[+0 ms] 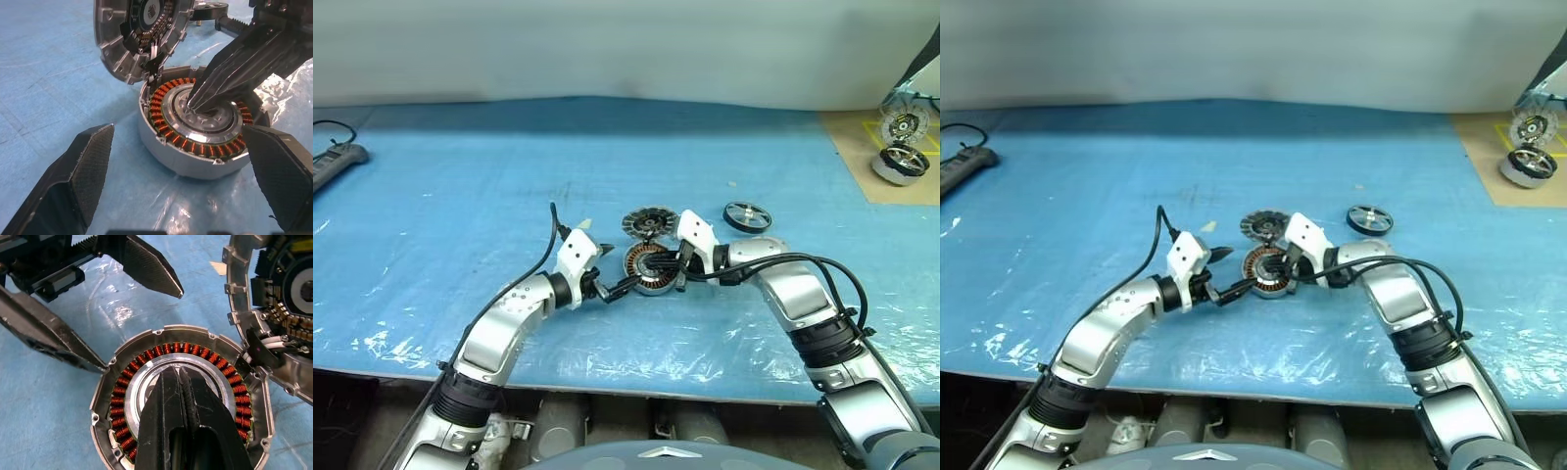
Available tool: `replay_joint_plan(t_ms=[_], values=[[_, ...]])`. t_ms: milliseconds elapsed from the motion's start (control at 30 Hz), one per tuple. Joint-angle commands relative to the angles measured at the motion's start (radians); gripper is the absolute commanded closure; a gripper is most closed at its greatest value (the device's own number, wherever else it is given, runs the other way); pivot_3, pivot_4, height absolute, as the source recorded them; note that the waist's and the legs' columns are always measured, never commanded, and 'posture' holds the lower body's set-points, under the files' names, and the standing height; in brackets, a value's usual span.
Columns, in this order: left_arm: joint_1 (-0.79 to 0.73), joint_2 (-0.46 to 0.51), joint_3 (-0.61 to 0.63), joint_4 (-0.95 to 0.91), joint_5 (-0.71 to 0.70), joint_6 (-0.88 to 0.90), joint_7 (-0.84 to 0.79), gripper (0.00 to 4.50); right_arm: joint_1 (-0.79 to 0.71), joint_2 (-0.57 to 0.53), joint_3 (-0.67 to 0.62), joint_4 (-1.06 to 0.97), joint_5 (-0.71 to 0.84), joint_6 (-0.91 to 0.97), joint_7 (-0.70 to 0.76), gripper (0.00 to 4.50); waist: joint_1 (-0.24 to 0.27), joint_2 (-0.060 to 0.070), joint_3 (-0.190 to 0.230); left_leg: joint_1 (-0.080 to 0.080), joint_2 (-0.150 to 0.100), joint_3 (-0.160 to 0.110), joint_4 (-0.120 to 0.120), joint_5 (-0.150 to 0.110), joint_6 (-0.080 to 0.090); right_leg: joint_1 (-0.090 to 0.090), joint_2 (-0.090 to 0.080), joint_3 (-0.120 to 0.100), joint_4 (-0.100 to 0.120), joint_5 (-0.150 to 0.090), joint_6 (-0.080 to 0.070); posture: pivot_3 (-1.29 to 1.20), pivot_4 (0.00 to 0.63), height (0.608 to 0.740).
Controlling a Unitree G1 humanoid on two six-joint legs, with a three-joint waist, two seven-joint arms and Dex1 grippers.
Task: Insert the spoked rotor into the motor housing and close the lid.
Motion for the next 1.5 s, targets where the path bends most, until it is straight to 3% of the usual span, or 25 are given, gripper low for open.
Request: replay_joint_plan(t_ms=[33,300,533,867,967,1167,1367,1500], values=[[-0.018,-0.003,0.001,0.013,0.002,-0.029,-0.008,0.0,0.054,-0.038,0.037,0.077,-0.066,-0.042,-0.034,4.45,0.001,0.0,0.0,0.002,0.0,0.0,0.0,0.0,0.0,0.002,0.0,0.0,0.0,0.0,0.0,0.0,0.15,0.74],[-0.034,0.011,0.007,0.037,0.001,-0.043,-0.024,0.0,0.073,-0.01,-0.04,-0.019,0.049,0.025,-0.051,4.45,0.003,0.0,0.0,0.013,0.0,0.0,-0.001,-0.002,-0.004,0.012,0.0,0.0,-0.004,0.0,0.001,0.0,0.15,0.74],[-0.026,0.013,0.001,0.021,-0.003,-0.039,-0.03,0.0,-0.004,0.088,-0.175,-0.09,0.21,0.144,-0.101,4.45,-0.001,0.0,0.0,-0.001,0.0,0.0,-0.003,0.0,0.0,-0.002,0.0,0.0,-0.002,0.0,0.0,0.0,0.15,0.74],[-0.029,0.006,-0.005,0.014,0.0,-0.026,-0.02,0.0,0.044,0.003,-0.046,-0.081,0.128,0.12,-0.099,4.45,0.005,0.0,0.0,-0.008,0.0,0.0,-0.001,0.0,0.0,-0.007,0.0,-0.001,-0.002,0.0,0.0,0.0,0.15,0.74],[-0.031,0.0,-0.008,0.022,0.003,-0.031,-0.017,0.0,0.068,0.004,0.008,0.028,0.034,0.066,-0.162,4.45,0.002,0.0,-0.001,-0.007,0.0,0.0,-0.001,0.0,0.0,-0.007,0.0,0.0,-0.002,0.0,0.0,0.0,0.15,0.74],[-0.007,0.014,0.006,0.021,-0.001,-0.048,-0.03,0.0,0.145,-0.051,0.045,0.021,0.027,0.054,-0.121,4.45,0.006,0.001,-0.001,0.012,0.0,0.0,-0.004,-0.002,-0.004,0.012,0.0,0.0,-0.007,-0.001,0.001,0.0,0.15,0.74],[-0.011,0.024,0.01,0.017,-0.009,-0.047,-0.037,0.0,0.173,-0.062,0.028,-0.006,0.051,0.046,-0.112,4.45,0.009,-0.003,-0.004,0.02,-0.001,0.0,-0.009,-0.002,-0.004,0.02,0.0,0.0,-0.011,-0.003,0.006,0.0,0.15,0.74],[-0.021,0.025,0.012,0.014,-0.012,-0.04,-0.039,0.0,0.146,0.009,-0.113,-0.071,0.194,0.077,-0.123,4.45,0.008,-0.003,-0.004,0.017,-0.001,0.0,-0.011,-0.002,-0.004,0.016,0.0,0.0,-0.012,-0.002,0.002,0.0,0.15,0.74]])
